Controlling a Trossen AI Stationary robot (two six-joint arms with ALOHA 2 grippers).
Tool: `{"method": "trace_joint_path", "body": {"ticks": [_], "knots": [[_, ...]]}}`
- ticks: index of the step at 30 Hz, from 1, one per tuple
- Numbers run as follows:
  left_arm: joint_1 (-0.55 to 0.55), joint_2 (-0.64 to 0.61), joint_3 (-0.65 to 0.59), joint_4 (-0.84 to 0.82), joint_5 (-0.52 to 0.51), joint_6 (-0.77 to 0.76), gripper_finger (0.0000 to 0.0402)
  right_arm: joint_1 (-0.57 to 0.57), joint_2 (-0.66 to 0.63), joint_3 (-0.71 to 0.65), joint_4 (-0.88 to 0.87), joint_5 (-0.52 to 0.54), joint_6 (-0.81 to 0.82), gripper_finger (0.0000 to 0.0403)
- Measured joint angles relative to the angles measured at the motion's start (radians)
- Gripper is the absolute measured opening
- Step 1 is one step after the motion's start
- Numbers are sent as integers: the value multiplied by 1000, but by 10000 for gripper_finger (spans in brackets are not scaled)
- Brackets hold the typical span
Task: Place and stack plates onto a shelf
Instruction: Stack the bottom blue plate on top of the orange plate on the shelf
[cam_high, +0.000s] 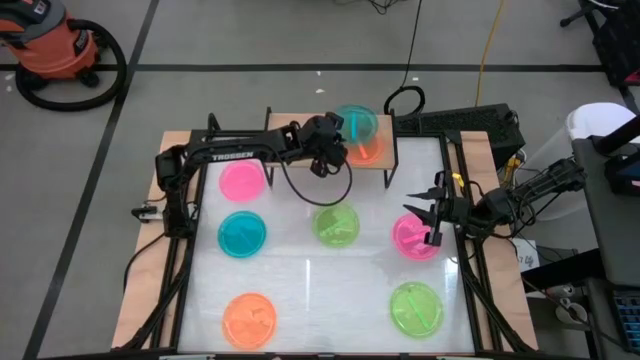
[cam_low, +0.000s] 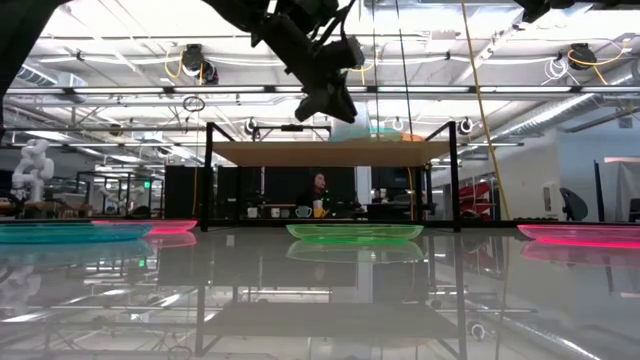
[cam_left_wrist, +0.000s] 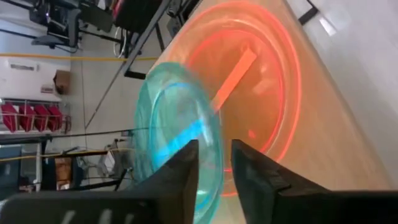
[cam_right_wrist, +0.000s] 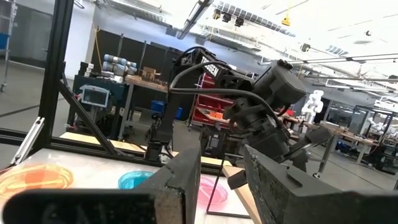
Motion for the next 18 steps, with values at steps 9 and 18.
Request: {"method": "trace_joint_path", "body": {"ticks": [9, 18], "knots": [[-80, -73, -2, 7, -42, -8, 140, 0, 0, 0, -15, 0, 3, 105], [-53, -167, 0, 30, -48, -90, 140, 0, 0, 0, 6, 0, 4, 105]]}}
